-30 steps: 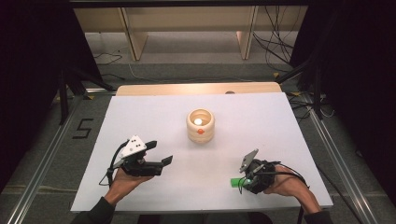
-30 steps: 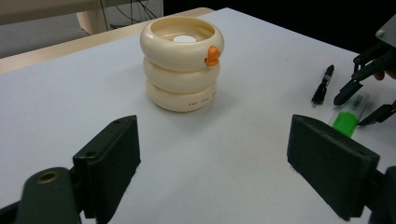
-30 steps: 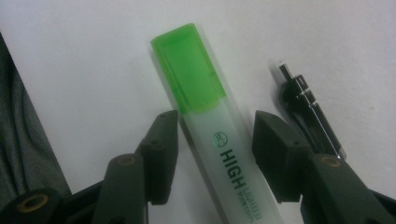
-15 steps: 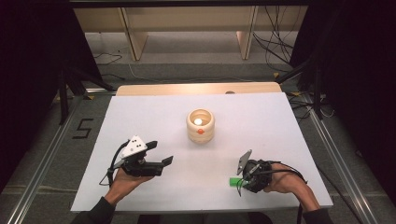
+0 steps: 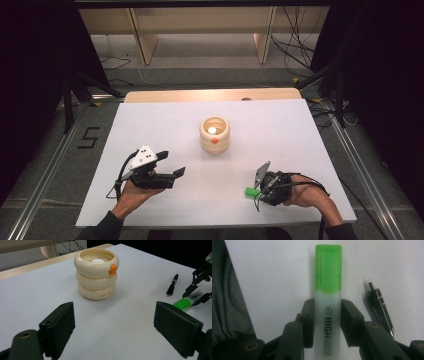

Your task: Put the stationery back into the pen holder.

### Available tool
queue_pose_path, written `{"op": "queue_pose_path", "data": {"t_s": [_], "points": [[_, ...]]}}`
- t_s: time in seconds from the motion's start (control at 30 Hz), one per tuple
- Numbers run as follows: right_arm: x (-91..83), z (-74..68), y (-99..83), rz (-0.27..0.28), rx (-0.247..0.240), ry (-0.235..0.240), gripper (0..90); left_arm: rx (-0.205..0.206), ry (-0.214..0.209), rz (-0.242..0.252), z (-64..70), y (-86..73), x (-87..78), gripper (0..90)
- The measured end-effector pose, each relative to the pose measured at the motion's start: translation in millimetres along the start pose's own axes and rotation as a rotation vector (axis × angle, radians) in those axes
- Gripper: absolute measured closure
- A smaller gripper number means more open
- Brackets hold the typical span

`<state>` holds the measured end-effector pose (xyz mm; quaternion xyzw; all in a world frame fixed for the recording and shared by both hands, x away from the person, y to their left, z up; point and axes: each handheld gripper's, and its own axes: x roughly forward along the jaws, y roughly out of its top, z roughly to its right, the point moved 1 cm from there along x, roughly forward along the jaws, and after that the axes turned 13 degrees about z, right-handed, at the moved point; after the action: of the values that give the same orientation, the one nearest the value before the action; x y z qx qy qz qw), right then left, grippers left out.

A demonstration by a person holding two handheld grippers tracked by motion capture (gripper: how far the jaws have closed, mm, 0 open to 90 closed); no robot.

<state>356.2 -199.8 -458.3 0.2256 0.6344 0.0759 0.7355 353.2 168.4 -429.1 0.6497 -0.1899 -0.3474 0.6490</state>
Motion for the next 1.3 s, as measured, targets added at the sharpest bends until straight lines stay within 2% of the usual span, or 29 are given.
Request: {"op": "queue_pose_path", "data": {"t_s": [0.13,0.17,0.23,0.3,0.33,0.53,0.63,0.77,1.1,1.3], "points": [[-4.9,1.3,1.3,0.053,0.014,-0.023,67.0,0.0,0.002,0.001,0.6,0.1,-0.1,16.6],[-7.1,1.1,2.1,0.062,0.037,-0.026,67.0,0.0,0.001,0.001,0.6,0.2,-0.2,16.6],[-10.3,4.4,1.7,0.108,0.039,-0.026,67.0,0.0,0.002,0.002,0.4,0.2,-0.2,16.6],[-14.2,6.9,1.6,0.157,0.076,-0.023,67.0,0.0,0.002,0.002,0.3,0.2,-0.3,16.6],[-16.2,7.0,1.9,0.178,0.111,-0.023,67.0,0.0,0.003,0.004,0.3,0.3,-0.4,16.6],[-27.4,14.0,4.0,0.364,0.189,-0.026,67.1,-0.003,0.002,0.007,0.5,0.5,-0.6,16.6],[-31.0,17.2,5.0,0.457,0.246,-0.022,67.1,-0.001,0.002,0.008,0.4,0.8,-0.9,16.6],[-33.0,20.4,5.8,0.539,0.32,-0.044,67.1,-0.004,0.004,0.011,0.0,0.9,-1.2,16.6],[-38.6,27.8,5.2,0.676,0.434,-0.153,67.0,-0.008,0.008,0.018,0.0,0.9,-1.2,16.6],[-40.9,31.1,8.9,0.735,0.463,-0.195,67.0,-0.019,0.01,0.021,-0.6,1.2,-1.6,16.6]]}}
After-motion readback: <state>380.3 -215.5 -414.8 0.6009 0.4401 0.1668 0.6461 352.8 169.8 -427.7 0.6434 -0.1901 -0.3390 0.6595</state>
